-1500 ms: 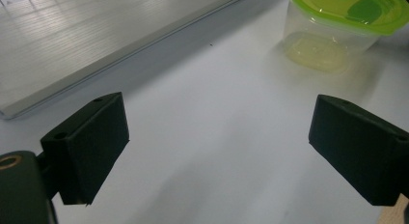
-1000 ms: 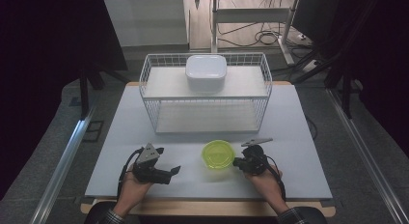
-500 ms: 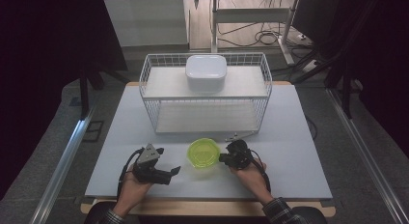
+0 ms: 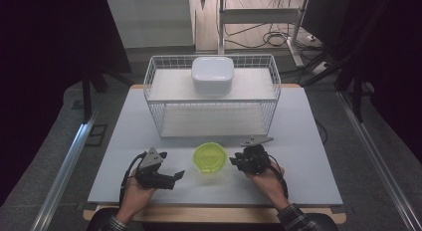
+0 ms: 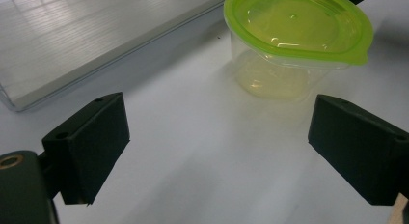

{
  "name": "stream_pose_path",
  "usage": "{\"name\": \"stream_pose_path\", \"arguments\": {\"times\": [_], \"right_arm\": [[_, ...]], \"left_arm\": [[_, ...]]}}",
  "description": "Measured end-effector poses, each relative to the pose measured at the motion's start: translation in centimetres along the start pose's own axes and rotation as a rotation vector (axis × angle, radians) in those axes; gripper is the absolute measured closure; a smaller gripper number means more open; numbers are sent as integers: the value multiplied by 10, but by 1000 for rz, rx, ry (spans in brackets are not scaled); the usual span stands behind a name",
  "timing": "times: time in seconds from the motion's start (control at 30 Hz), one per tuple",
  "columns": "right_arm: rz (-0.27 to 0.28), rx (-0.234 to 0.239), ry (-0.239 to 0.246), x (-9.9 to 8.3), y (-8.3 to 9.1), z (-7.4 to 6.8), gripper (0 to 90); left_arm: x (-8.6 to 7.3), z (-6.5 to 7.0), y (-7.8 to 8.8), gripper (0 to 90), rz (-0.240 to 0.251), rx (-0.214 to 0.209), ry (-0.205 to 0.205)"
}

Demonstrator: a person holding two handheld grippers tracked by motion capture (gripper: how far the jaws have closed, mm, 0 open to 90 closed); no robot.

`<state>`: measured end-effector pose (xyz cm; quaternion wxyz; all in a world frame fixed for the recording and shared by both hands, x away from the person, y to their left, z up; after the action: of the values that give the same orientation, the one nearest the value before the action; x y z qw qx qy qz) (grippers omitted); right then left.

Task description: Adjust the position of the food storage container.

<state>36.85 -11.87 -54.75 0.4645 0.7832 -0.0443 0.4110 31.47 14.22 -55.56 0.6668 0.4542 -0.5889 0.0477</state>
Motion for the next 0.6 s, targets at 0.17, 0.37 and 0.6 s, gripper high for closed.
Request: {"name": "stream_pose_path", "arguments": {"times": [0.17,0.37,0.6], "right_arm": [[43,-6,44,2,10,2,514],[83,-7,101,4,17,5,360],[62,23,94,1,11,9,212]], "left_arm": [[-1,1,-1,73,-8,0,-10],[-4,3,-5,68,-12,-5,-39],[-5,2,-6,57,-19,2,-51]]}}
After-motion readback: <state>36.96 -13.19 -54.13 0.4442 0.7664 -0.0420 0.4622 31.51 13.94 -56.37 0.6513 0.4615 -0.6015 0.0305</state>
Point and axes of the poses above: each handheld gripper's, and its own axes: y roughly backward along the jaws, x roughly out of its top, z roughly to its right, the point moved 7 cm from there along -y, roughly forward along the jaws, and after that the axes turned 11 degrees about -y, right-handed, at the moved point
